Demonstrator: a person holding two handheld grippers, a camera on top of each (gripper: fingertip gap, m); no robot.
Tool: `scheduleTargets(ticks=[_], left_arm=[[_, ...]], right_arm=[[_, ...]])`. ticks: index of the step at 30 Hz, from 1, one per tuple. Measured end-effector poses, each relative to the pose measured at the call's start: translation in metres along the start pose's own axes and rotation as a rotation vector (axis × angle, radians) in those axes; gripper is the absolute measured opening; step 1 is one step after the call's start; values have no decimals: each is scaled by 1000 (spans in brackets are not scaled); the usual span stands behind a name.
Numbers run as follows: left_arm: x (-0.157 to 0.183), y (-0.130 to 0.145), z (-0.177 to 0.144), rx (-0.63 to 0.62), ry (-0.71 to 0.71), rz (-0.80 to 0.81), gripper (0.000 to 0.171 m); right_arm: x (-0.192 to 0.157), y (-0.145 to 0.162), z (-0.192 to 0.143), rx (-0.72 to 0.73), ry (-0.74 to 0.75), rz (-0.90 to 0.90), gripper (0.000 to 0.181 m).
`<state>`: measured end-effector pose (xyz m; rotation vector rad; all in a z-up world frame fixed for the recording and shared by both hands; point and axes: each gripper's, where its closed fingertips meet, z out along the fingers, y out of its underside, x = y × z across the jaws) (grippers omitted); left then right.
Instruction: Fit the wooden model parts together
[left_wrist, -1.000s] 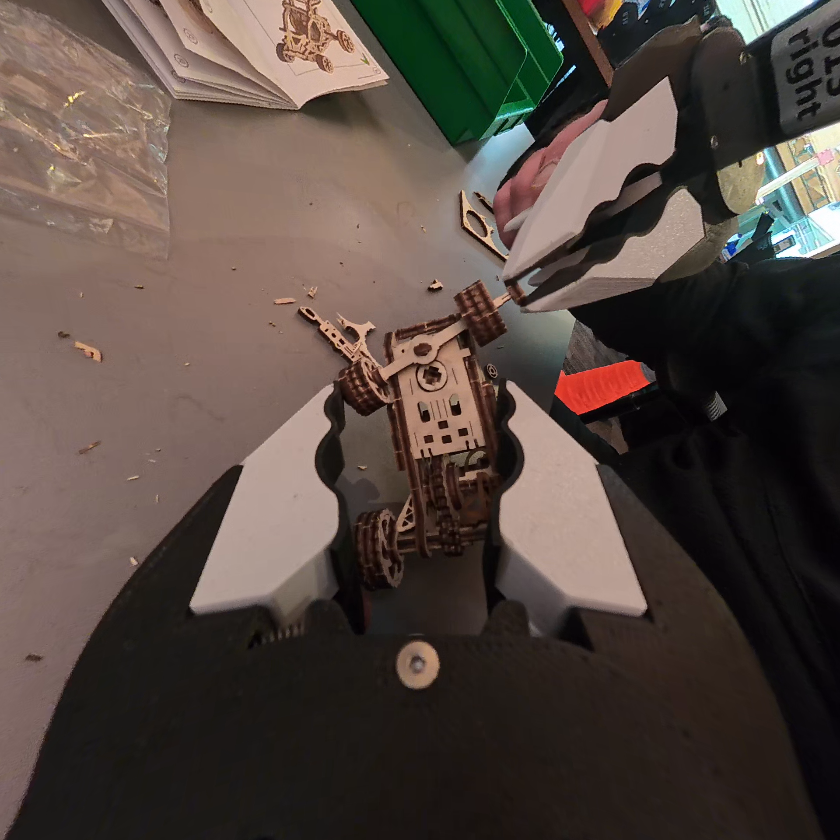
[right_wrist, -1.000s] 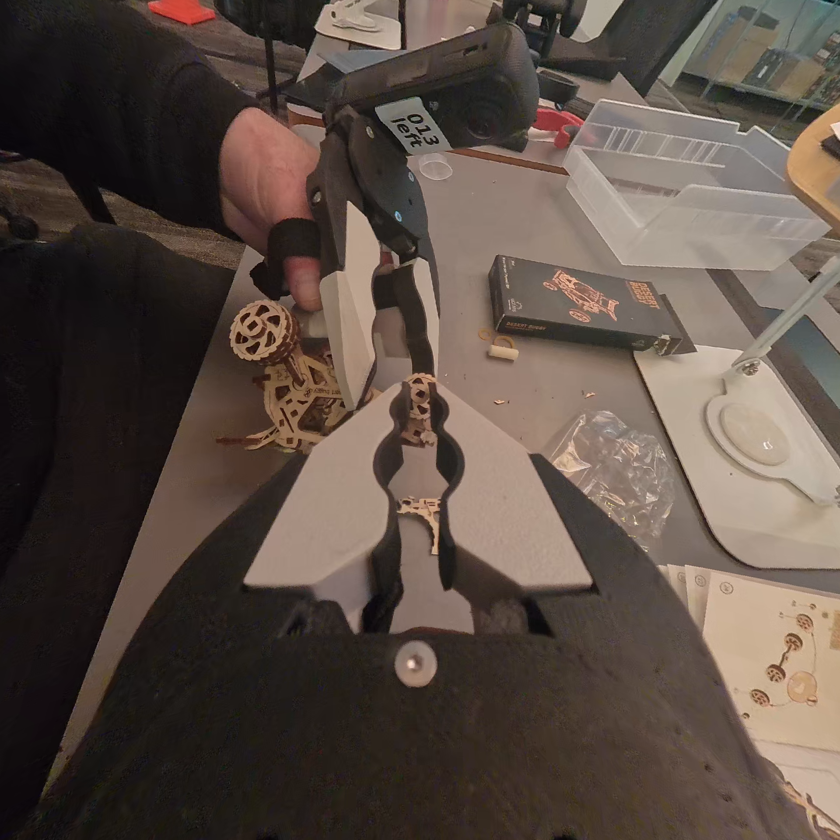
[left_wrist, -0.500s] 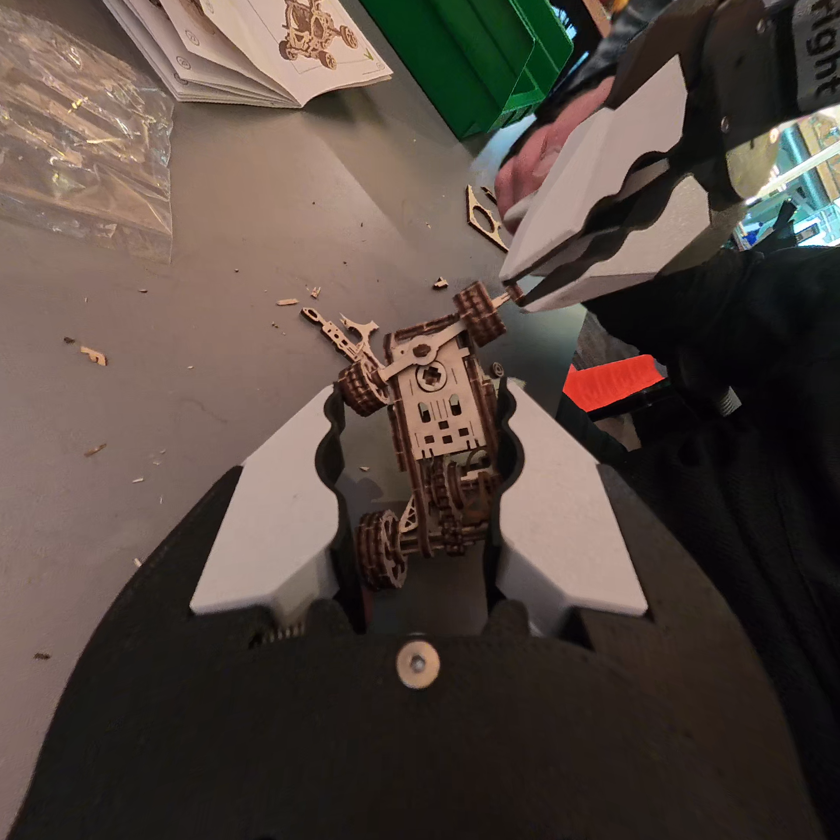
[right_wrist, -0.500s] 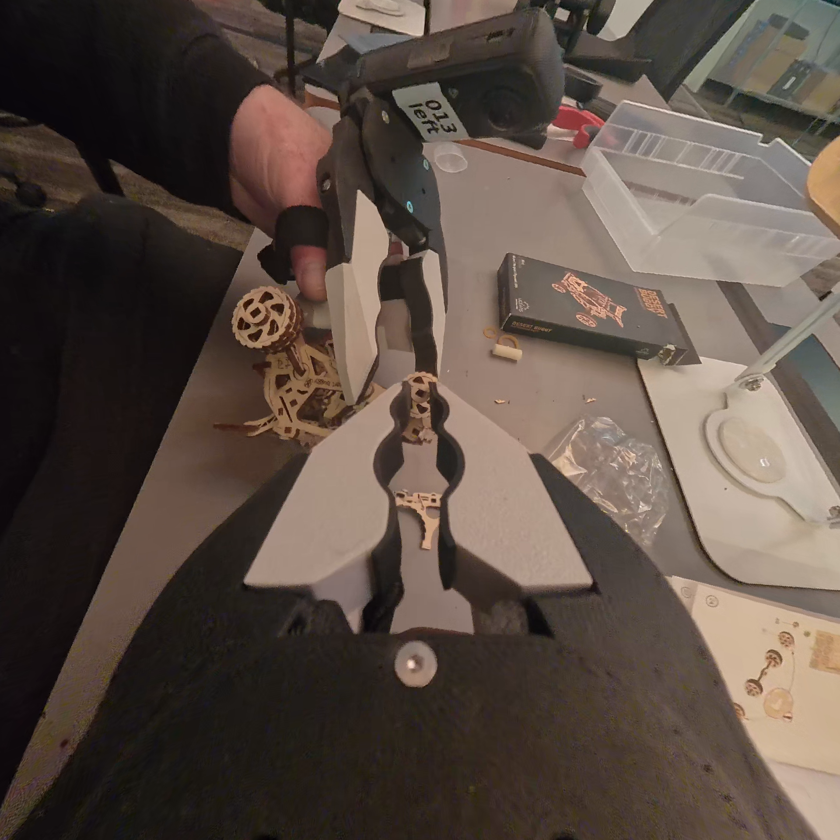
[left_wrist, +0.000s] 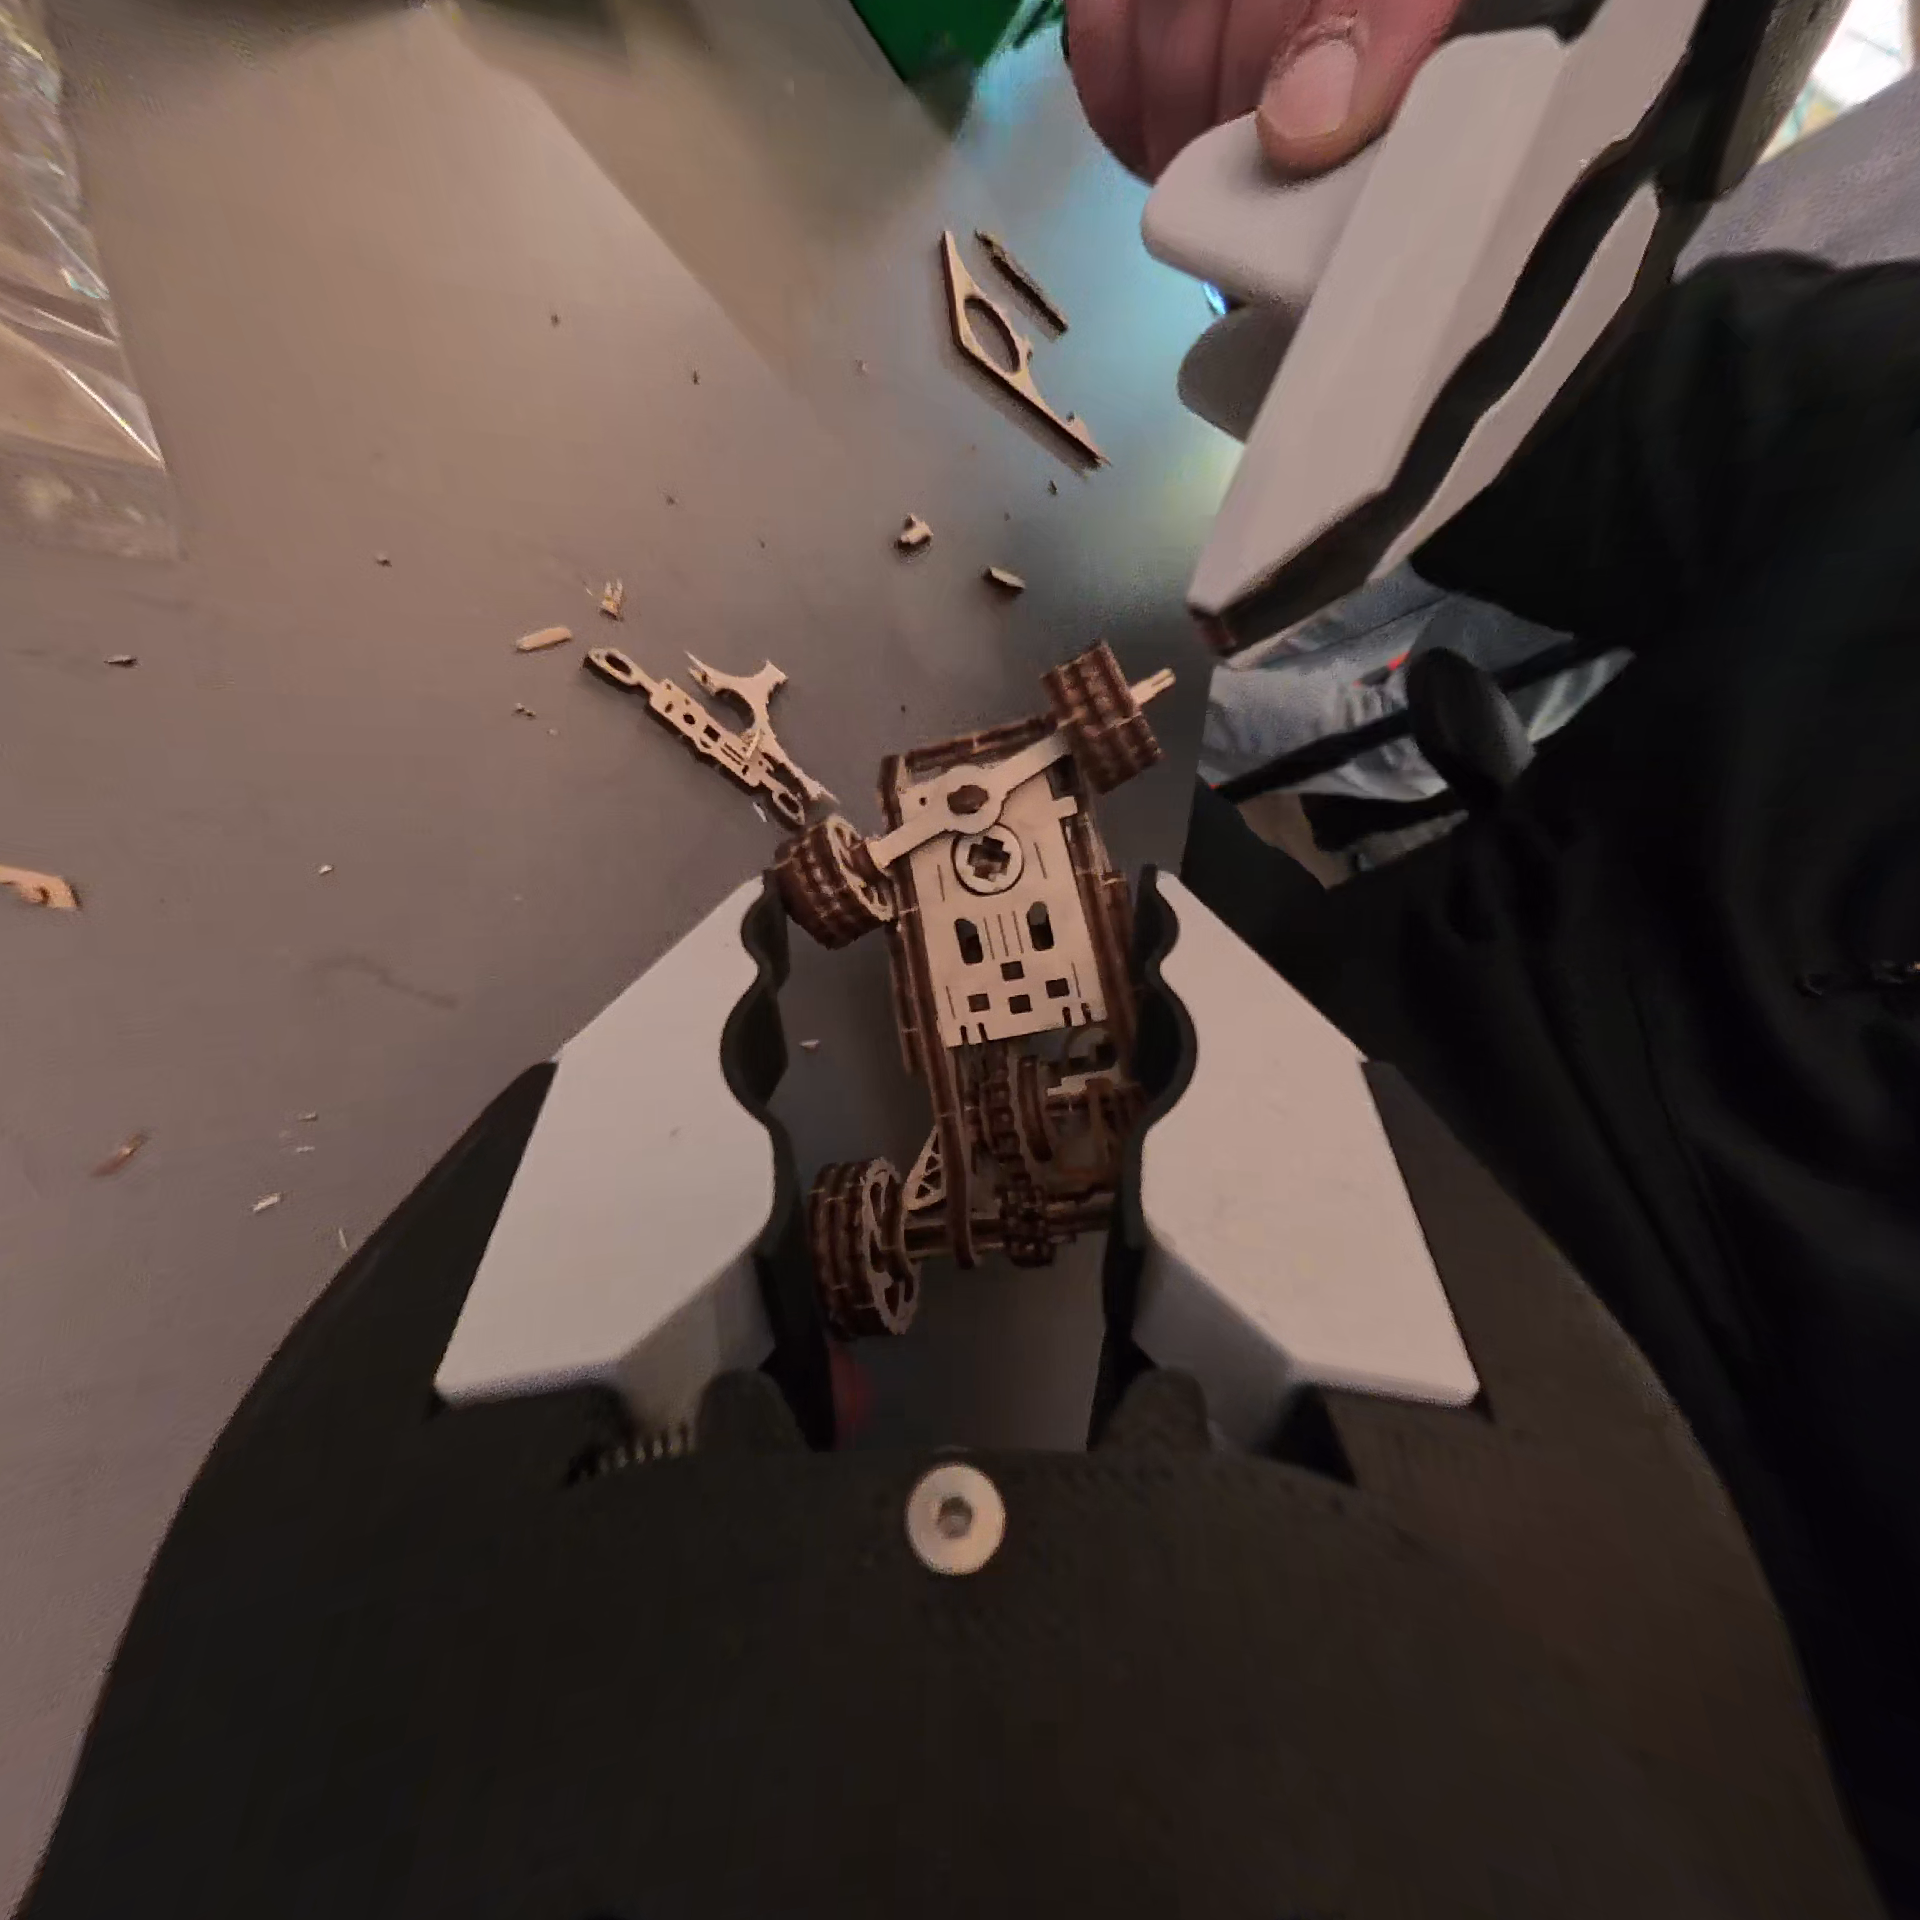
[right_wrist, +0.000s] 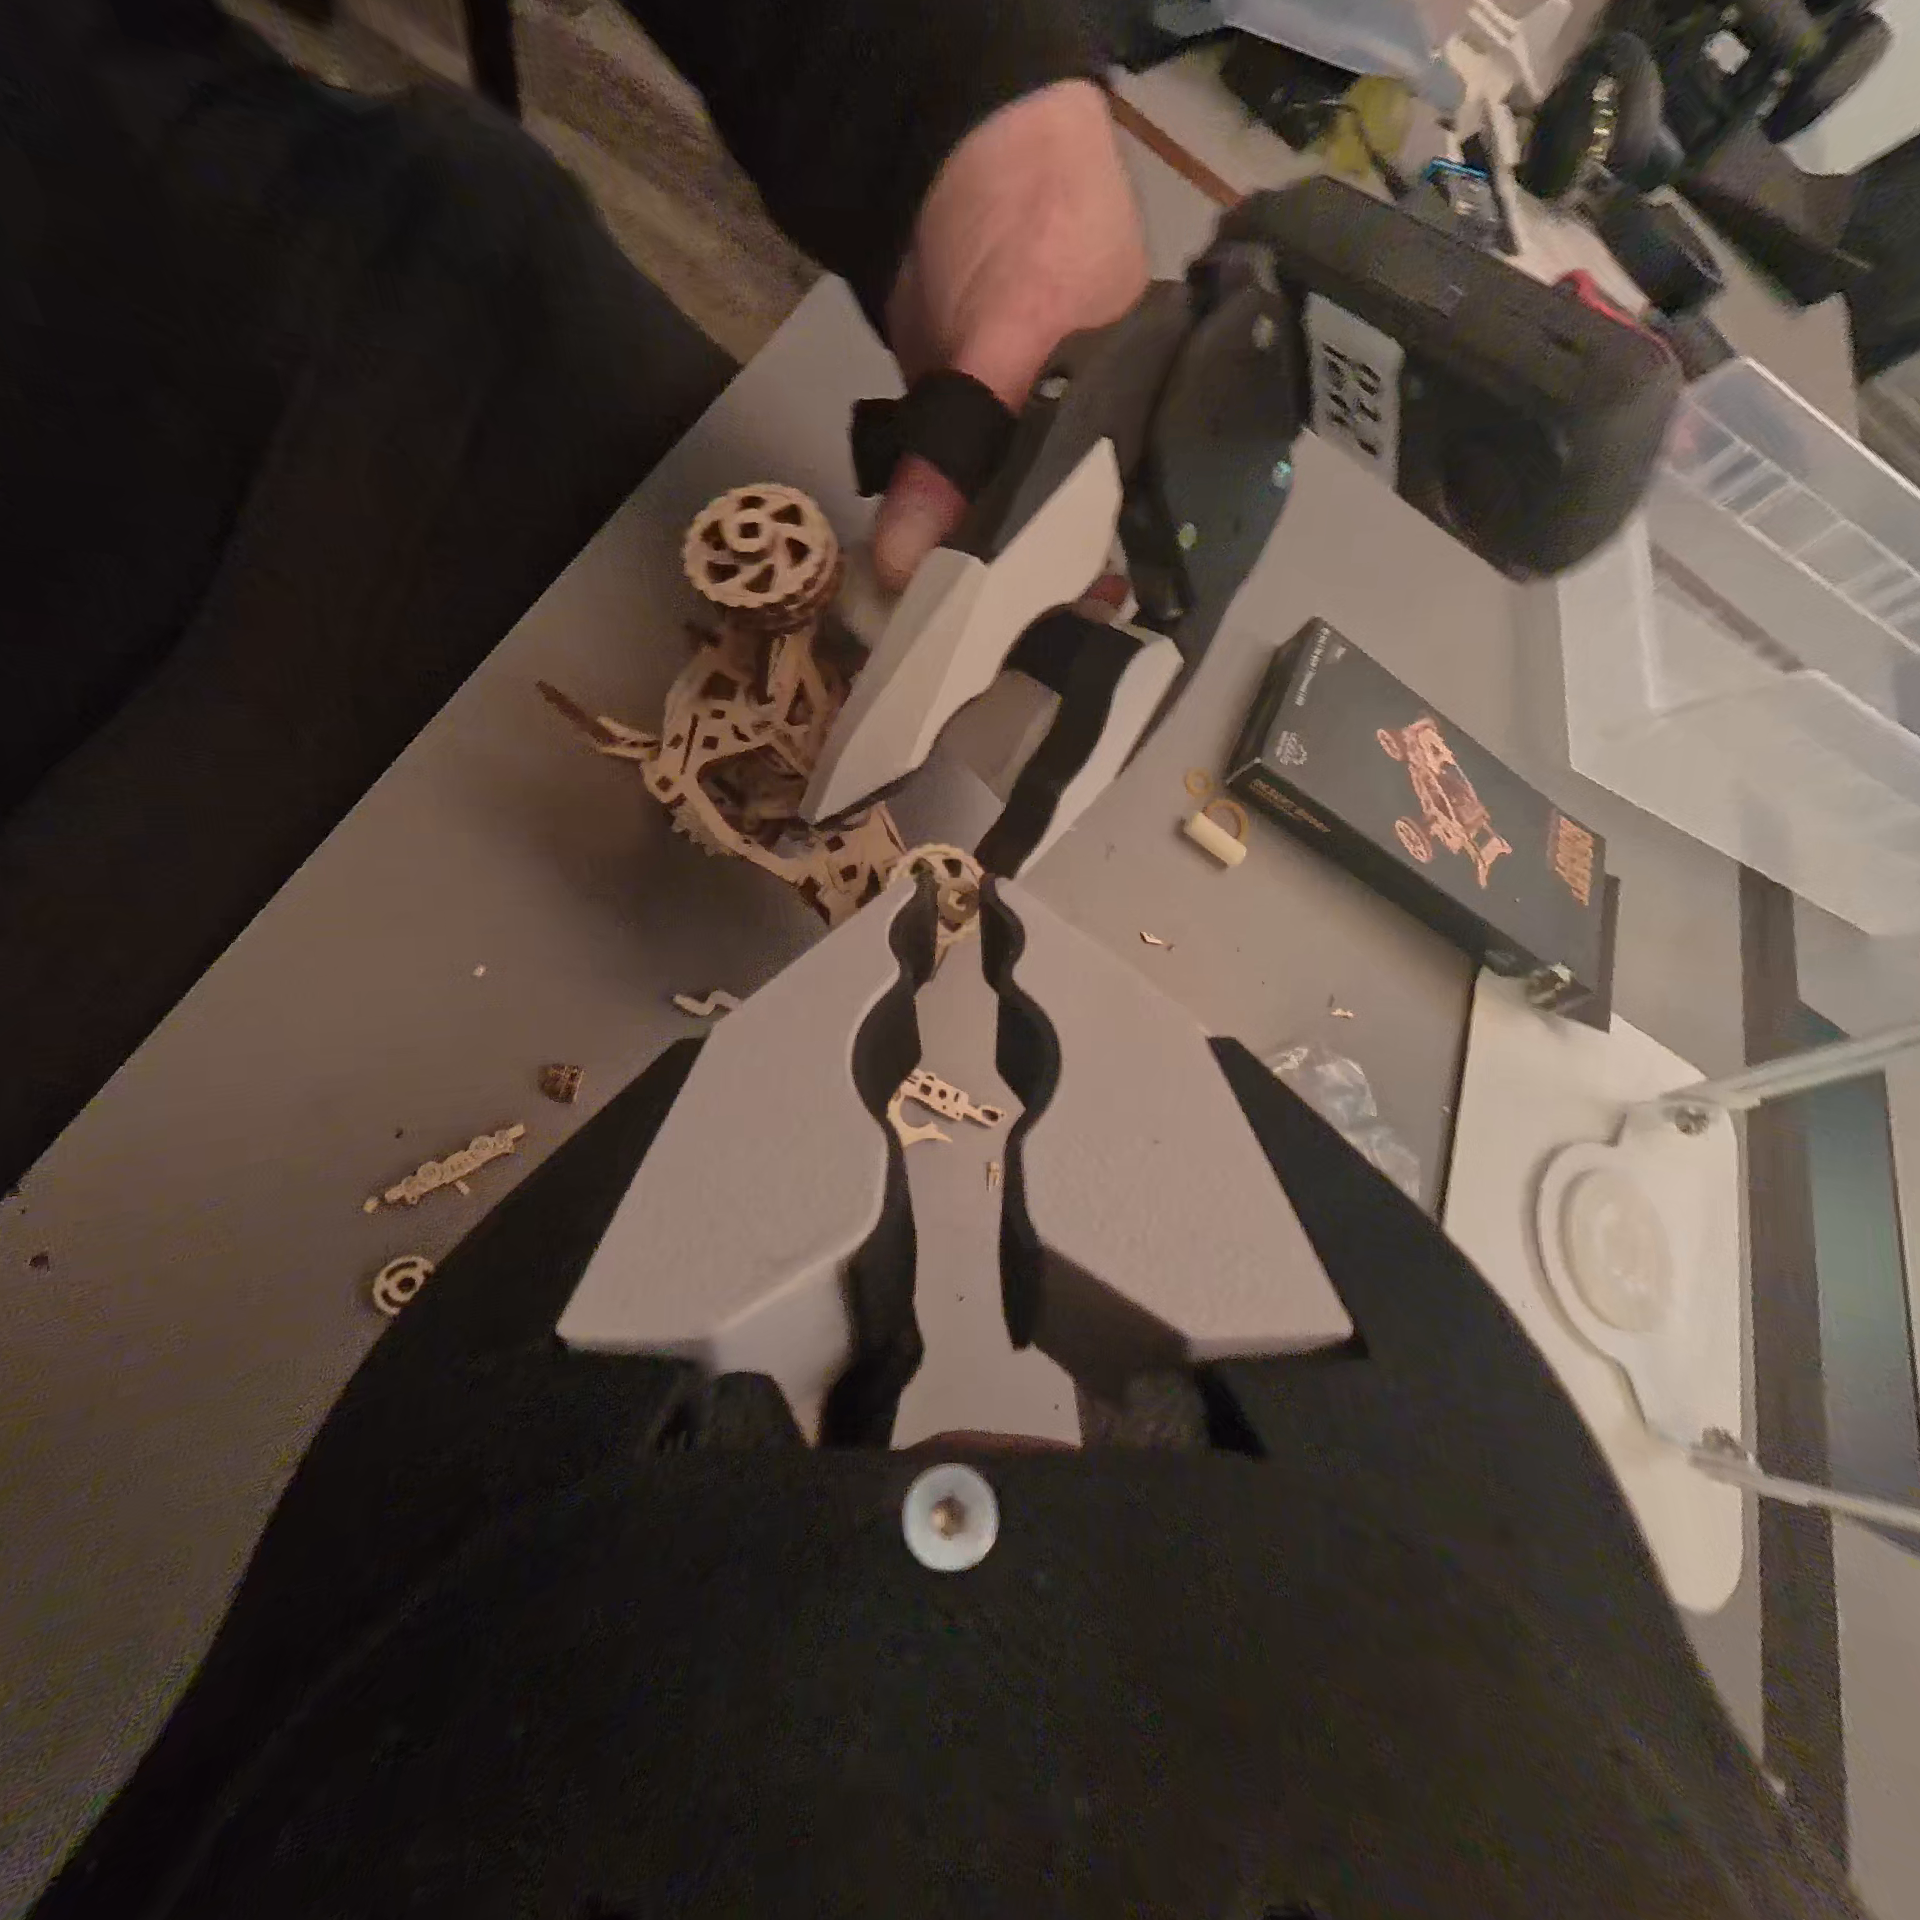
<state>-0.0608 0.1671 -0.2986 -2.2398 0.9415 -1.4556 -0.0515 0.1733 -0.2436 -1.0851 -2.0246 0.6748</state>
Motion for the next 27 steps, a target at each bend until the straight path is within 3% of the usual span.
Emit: scheduleTargets(ticks=[9,27], left_arm=[[-4,10,5,-142,209,-63,64],[-7,15,6,-236,273,-51,64]], right_arm=[[-8,5,7,-25,-162,-171,5],[-15,14,17,31,-248,-320,5]])
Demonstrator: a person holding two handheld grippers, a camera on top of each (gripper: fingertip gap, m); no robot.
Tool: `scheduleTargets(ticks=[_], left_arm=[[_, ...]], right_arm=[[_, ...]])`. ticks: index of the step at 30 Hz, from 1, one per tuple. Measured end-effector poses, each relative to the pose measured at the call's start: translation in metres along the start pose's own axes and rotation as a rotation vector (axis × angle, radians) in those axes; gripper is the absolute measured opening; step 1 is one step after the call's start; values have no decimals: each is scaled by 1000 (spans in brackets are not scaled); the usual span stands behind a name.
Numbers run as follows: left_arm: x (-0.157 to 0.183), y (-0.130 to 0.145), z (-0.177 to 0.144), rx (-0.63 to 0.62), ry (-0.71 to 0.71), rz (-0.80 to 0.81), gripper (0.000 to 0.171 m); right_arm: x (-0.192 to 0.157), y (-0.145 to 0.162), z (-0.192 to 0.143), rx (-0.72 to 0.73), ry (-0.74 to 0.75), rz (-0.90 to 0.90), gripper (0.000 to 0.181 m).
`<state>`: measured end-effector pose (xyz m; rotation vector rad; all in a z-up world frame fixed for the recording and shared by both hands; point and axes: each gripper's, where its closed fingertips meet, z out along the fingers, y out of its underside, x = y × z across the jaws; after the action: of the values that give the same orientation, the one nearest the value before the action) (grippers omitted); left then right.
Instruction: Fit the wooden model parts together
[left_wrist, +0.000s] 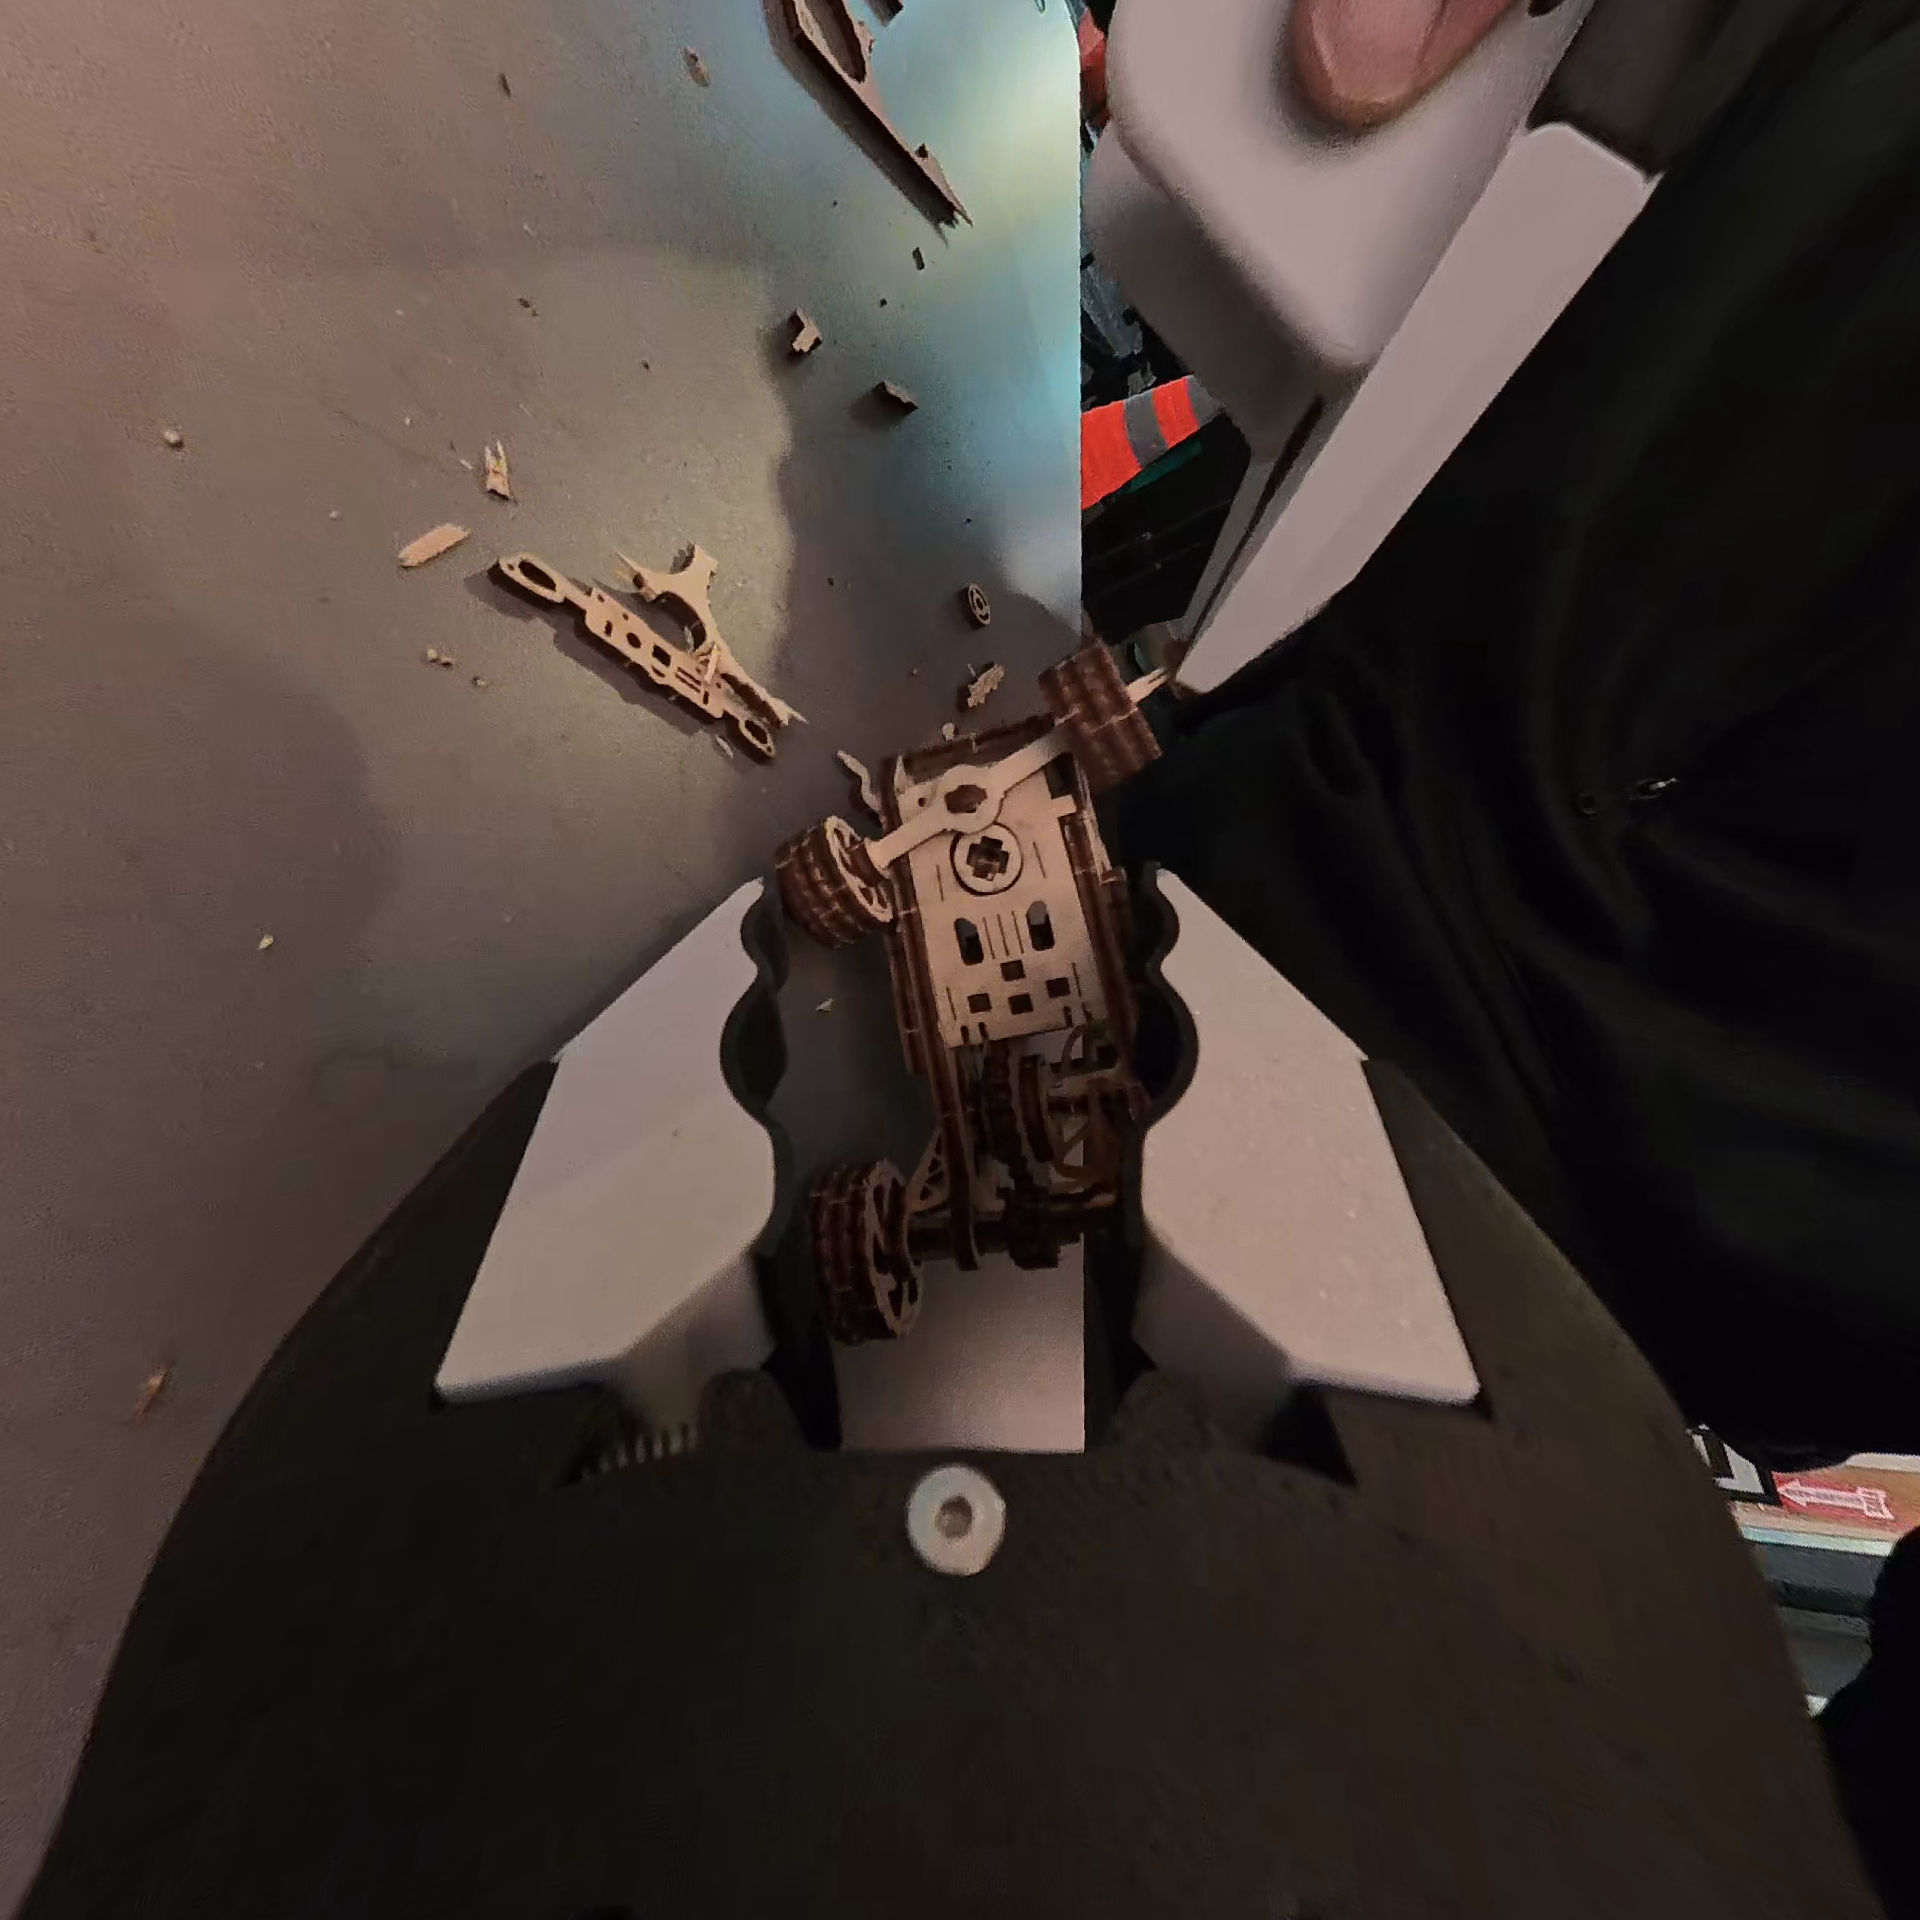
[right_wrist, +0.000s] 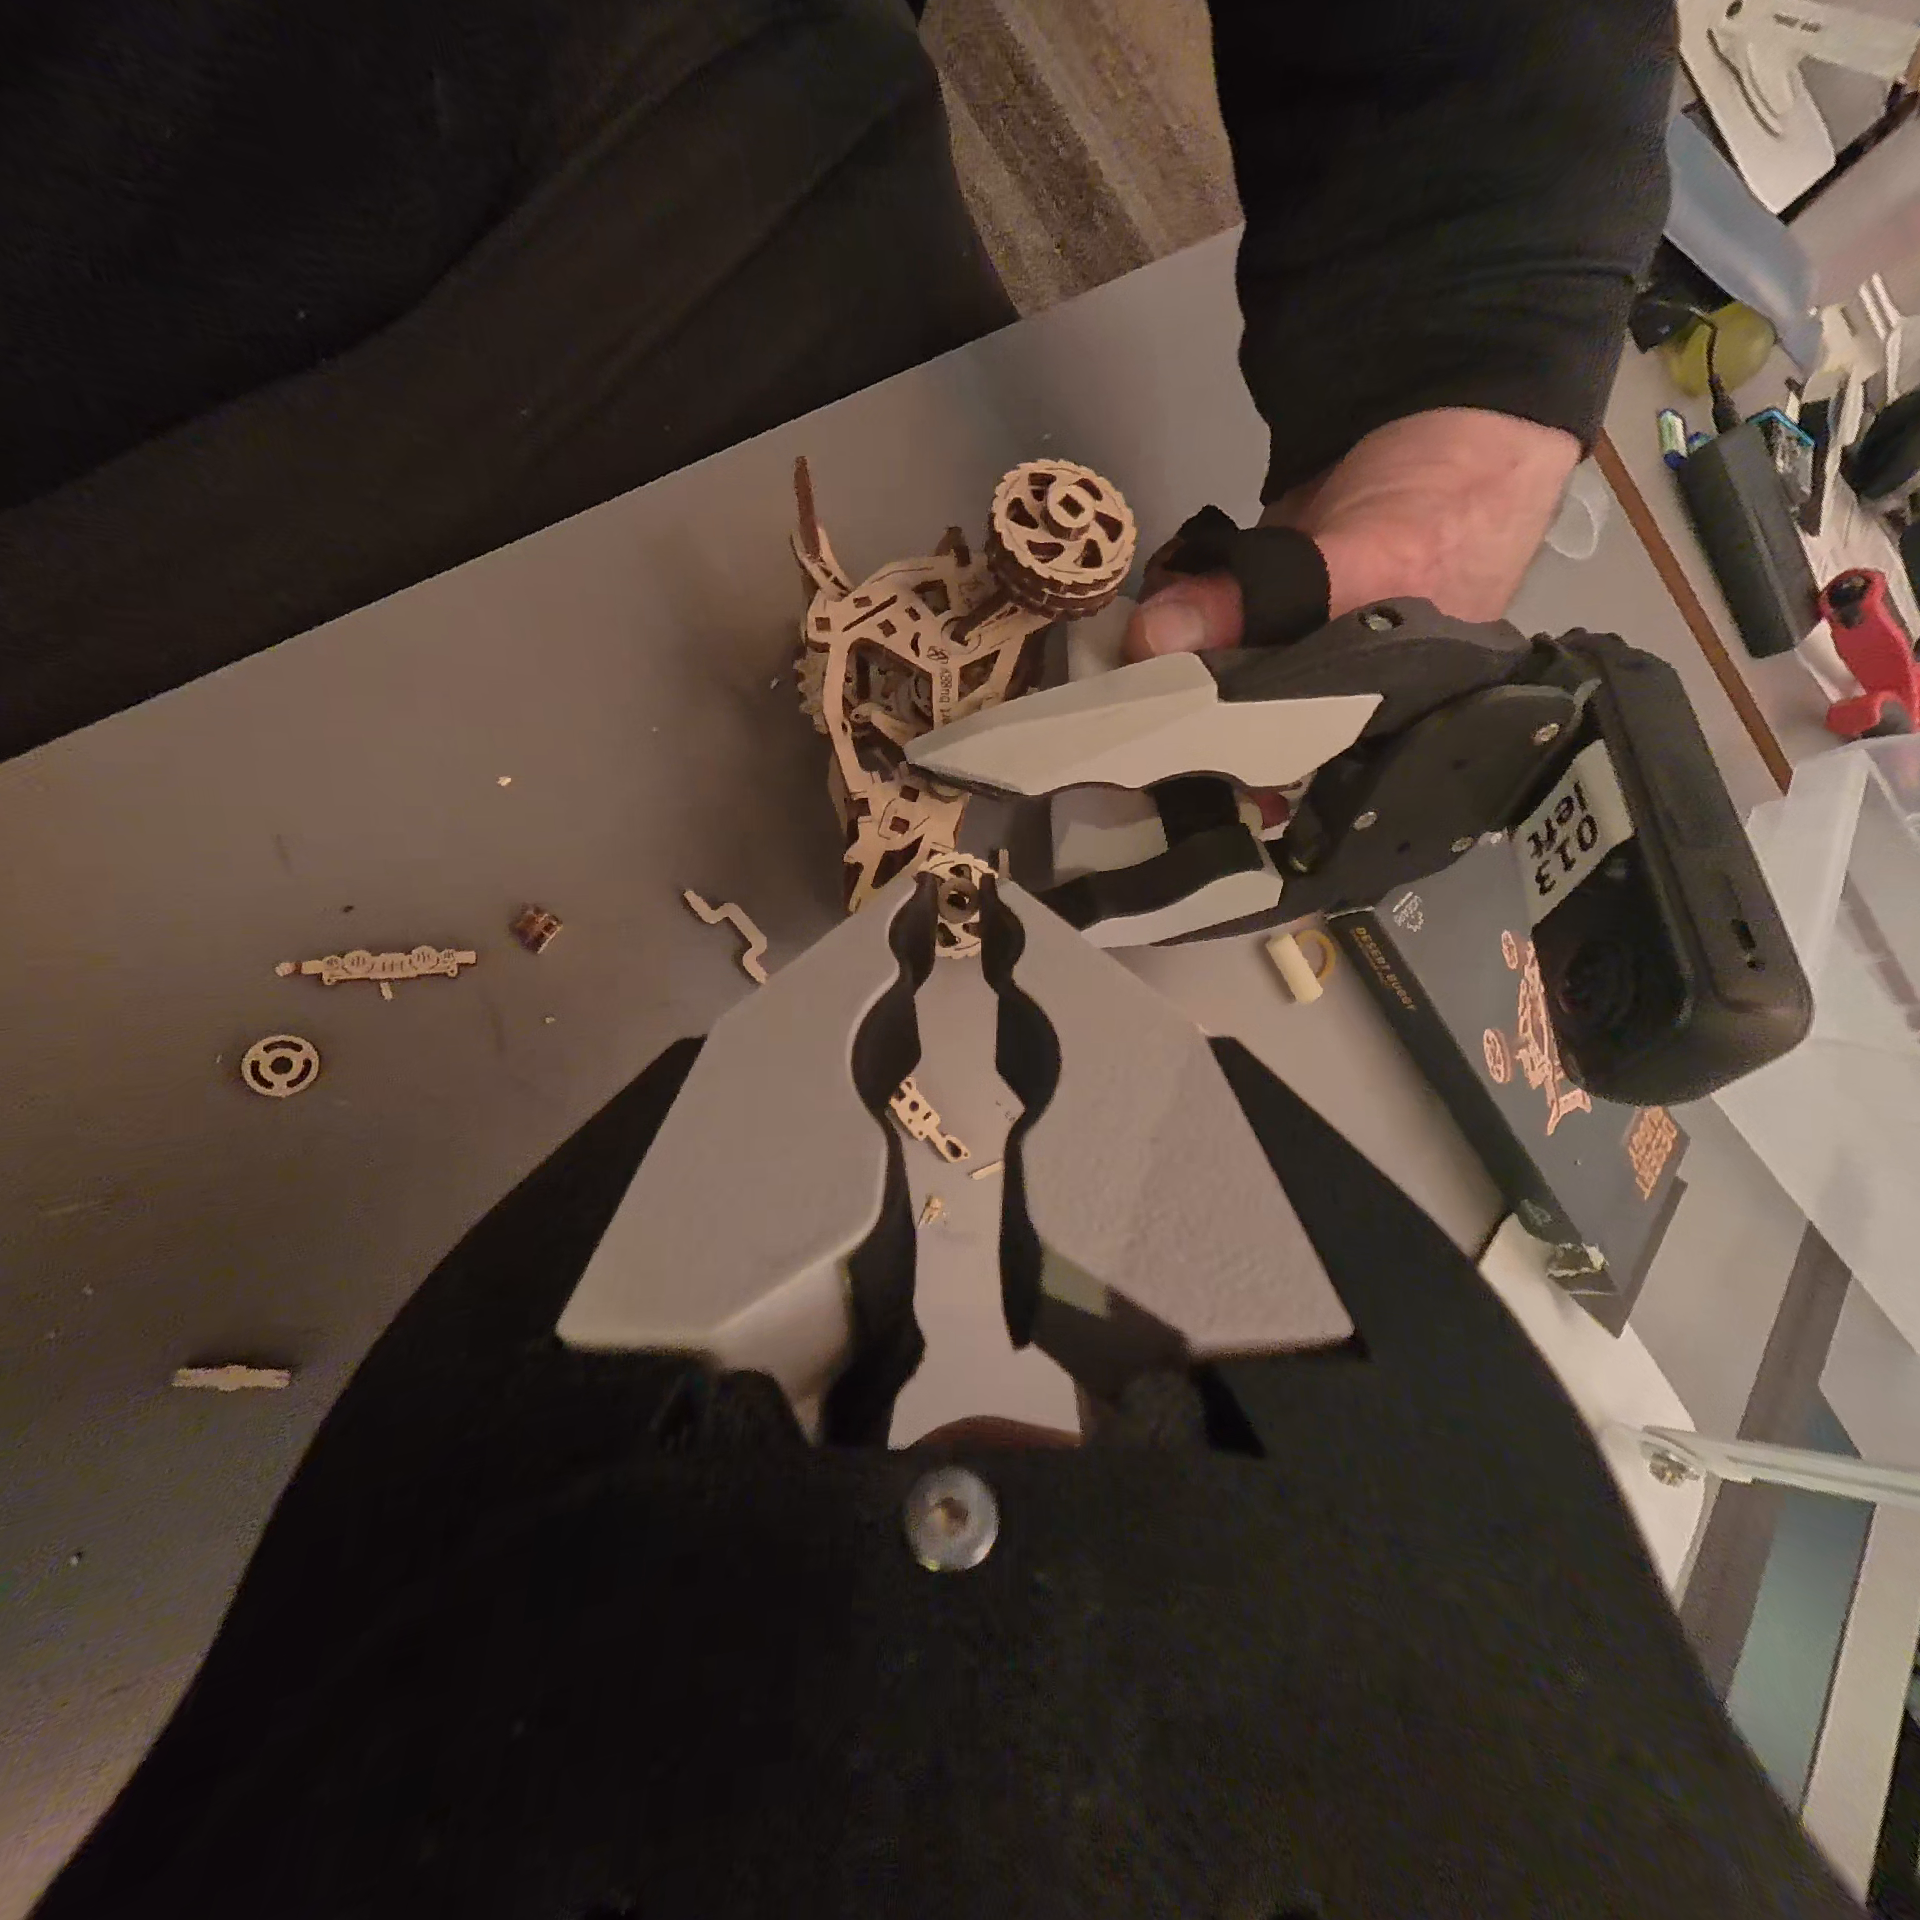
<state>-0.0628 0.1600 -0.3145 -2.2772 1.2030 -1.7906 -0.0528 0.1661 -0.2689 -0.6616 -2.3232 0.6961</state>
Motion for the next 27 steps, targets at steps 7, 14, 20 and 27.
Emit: scheduleTargets(ticks=[7,14,20,27], left_arm=[[-1,3,4,-45,-4,-6,64],[-2,7,5,-89,-3,-17,64],[-2,6,7,-95,0,-20,64],[-2,6,7,-90,-2,-20,64]], right_arm=[[-8,3,3,23,-35,-40,5],[-13,3,7,43,-29,-77,5],[-14,5,9,8,5,-72,5],[-14,6,10,-9,5,-31,6]])
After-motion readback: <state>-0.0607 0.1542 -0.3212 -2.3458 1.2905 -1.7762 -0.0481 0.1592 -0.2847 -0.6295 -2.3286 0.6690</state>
